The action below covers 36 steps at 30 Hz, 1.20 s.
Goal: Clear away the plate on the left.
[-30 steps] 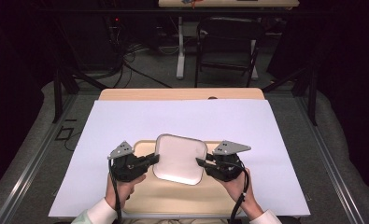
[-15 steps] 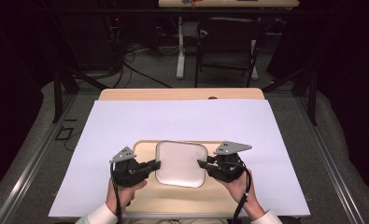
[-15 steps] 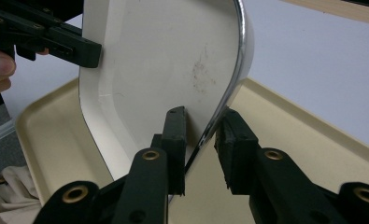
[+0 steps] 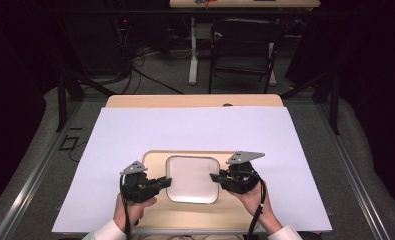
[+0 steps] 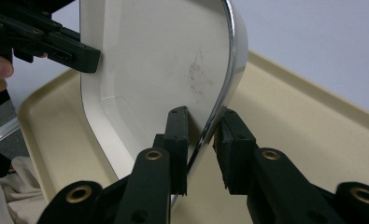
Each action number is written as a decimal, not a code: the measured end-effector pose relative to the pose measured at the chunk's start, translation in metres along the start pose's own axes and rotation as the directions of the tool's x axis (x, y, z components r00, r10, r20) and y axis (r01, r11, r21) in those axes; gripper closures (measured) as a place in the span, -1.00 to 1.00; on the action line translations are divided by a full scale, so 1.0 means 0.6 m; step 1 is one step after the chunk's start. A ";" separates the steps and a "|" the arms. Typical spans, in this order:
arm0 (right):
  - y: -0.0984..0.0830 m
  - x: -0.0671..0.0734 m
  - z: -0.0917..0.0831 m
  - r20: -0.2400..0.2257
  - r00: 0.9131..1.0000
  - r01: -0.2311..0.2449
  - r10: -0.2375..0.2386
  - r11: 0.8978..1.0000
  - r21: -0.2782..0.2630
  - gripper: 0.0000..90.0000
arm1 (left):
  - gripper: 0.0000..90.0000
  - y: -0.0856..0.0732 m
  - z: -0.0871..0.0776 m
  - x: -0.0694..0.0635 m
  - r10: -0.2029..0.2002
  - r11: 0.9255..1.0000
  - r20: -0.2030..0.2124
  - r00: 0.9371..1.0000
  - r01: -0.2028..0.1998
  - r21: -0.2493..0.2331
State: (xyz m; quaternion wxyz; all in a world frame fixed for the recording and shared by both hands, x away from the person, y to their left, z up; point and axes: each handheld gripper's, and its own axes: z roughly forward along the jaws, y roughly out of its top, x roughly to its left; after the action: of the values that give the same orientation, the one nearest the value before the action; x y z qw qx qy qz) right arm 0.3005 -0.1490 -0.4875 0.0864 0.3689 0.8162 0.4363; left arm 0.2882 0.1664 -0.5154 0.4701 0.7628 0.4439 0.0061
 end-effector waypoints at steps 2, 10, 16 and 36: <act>-0.001 -0.004 0.006 -0.007 1.000 -0.008 0.008 1.000 0.016 0.67 | 0.85 -0.004 0.005 0.005 -0.017 1.000 0.005 1.000 0.017 0.019; -0.003 -0.011 0.025 -0.011 1.000 -0.019 0.019 0.999 0.051 0.67 | 0.84 -0.008 0.015 0.015 -0.025 0.998 -0.008 1.000 0.025 0.051; -0.007 -0.016 0.036 -0.008 1.000 -0.024 0.025 0.996 0.082 0.67 | 0.83 -0.012 0.022 0.019 -0.025 0.997 -0.016 1.000 0.026 0.073; -0.008 -0.031 0.056 0.004 1.000 -0.027 0.027 0.995 0.100 0.59 | 0.78 -0.007 0.033 0.022 0.017 0.997 -0.056 0.998 -0.012 0.080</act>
State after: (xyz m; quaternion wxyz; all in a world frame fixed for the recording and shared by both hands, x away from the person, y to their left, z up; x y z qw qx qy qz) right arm 0.3271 -0.1415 -0.5150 0.0631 0.3841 0.8319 0.3955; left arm 0.3019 0.1620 -0.5347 0.4266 0.7836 0.4515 0.0135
